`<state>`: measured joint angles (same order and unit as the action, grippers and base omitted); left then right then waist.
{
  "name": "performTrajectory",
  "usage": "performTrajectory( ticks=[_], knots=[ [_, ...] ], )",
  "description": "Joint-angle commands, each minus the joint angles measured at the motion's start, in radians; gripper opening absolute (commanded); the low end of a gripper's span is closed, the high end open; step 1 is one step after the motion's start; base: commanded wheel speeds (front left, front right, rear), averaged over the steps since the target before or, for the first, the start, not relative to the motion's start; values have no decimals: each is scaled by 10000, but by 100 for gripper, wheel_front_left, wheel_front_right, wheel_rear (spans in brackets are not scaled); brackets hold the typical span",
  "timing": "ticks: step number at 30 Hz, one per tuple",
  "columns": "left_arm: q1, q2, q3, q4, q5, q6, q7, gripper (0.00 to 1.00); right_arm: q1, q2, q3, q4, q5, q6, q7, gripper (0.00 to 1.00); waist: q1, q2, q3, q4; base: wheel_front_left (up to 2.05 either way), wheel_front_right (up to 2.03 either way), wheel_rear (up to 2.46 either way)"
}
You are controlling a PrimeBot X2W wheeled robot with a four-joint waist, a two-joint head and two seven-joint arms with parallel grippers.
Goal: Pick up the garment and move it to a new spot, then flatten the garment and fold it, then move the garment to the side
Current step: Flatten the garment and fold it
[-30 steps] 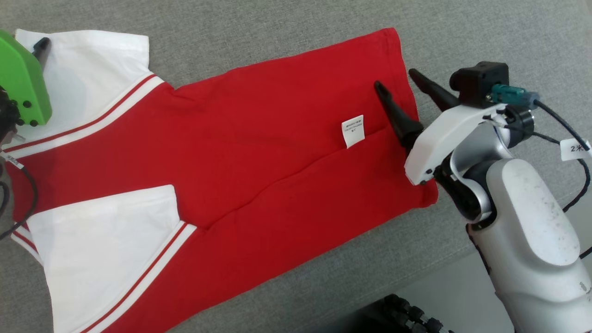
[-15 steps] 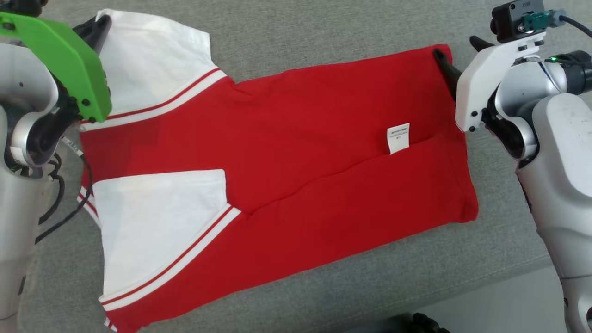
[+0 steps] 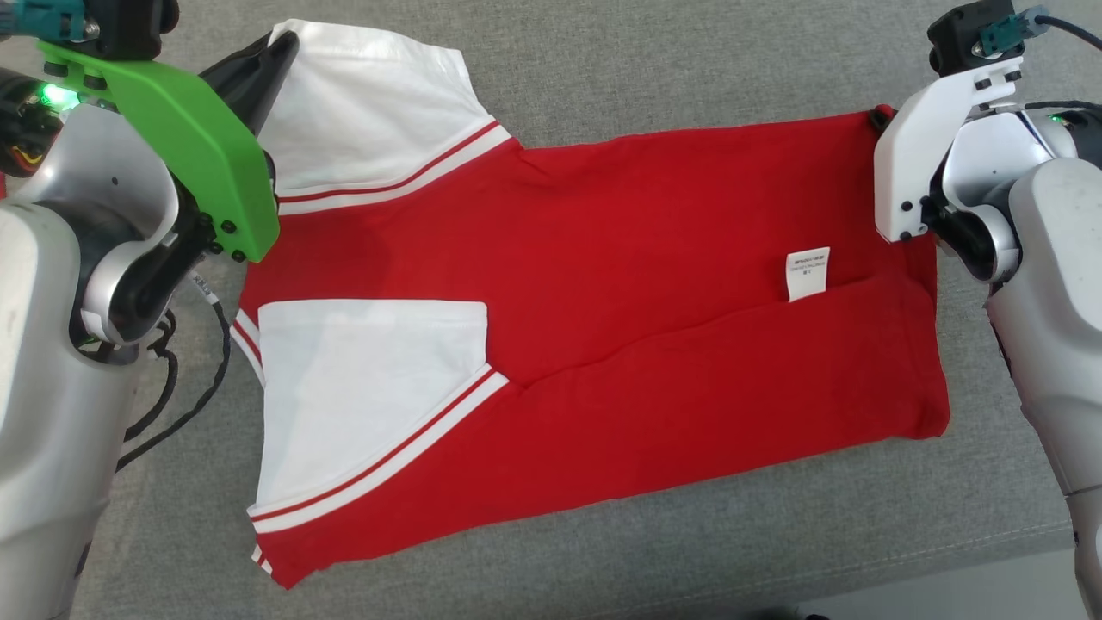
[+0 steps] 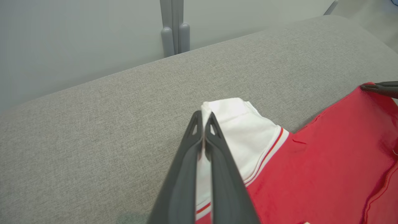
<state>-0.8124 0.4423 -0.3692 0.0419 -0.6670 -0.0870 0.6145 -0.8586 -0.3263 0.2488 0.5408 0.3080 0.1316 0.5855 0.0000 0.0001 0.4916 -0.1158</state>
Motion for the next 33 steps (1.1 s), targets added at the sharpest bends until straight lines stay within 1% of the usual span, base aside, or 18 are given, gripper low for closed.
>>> performTrajectory(
  ticks=[1, 4, 7, 11, 17, 18, 21, 24, 26, 31, 33],
  knots=[
    [121, -24, -12, -17, -18, -32, -87, 0, -143, -11, -70, 67, -112, -18, -221, 0, 0, -1, -125, 76, 0, 0, 0],
    [281, -5, -34, -165, -84, -54, -164, 0, -150, 55, -132, 112, -218, -18, -601, 0, 0, -1, -284, 104, 0, 0, 0],
    [635, 25, -16, -524, -232, -51, -223, 0, 29, -88, -25, 100, -308, -18, -943, 0, 0, -1, -471, 144, 0, 0, 0],
    [1639, 178, 115, -1427, -434, 137, -439, 0, 596, -279, 128, -192, -224, -18, -1521, 0, 0, -1, -791, 264, 0, 0, 0],
    [3839, 576, 338, -3151, -605, 715, -577, 0, 1855, -692, 33, -862, 4, -18, -2048, 0, 0, -1, -1369, 569, 0, 0, 0],
    [4579, 629, 364, -3602, -658, 929, -649, 0, 2264, -792, -78, -1074, 102, -18, -2135, 0, 0, -1, -1554, 693, 0, 0, 0],
    [5561, 597, 302, -4201, -741, 1184, -792, 0, 2845, -970, -280, -1447, 173, -18, -2177, 0, 0, -1, -1804, 855, 0, 0, 0],
    [6337, 489, 180, -4468, -796, 1346, -936, 0, 3322, -1057, -428, -1868, 214, -18, -2144, 0, 0, -1, -1963, 972, 0, 0, 0],
    [6754, 415, 64, -4483, -871, 1366, -1050, 0, 3645, -1095, -510, -2199, 246, -18, -2075, 0, 0, -1, -2034, 1003, 0, 0, 0],
    [7432, 127, -194, -4184, -1001, 1449, -1349, 0, 4376, -1131, -767, -2988, -18, -18, -1834, 0, 0, -1, -2128, 995, 0, 0, 0],
    [7545, 55, -273, -3964, -955, 1414, -1450, 0, 4641, -1079, -888, -3227, -46, -18, -1742, 0, 0, -1, -2141, 964, 0, 0, 0]
  ],
)
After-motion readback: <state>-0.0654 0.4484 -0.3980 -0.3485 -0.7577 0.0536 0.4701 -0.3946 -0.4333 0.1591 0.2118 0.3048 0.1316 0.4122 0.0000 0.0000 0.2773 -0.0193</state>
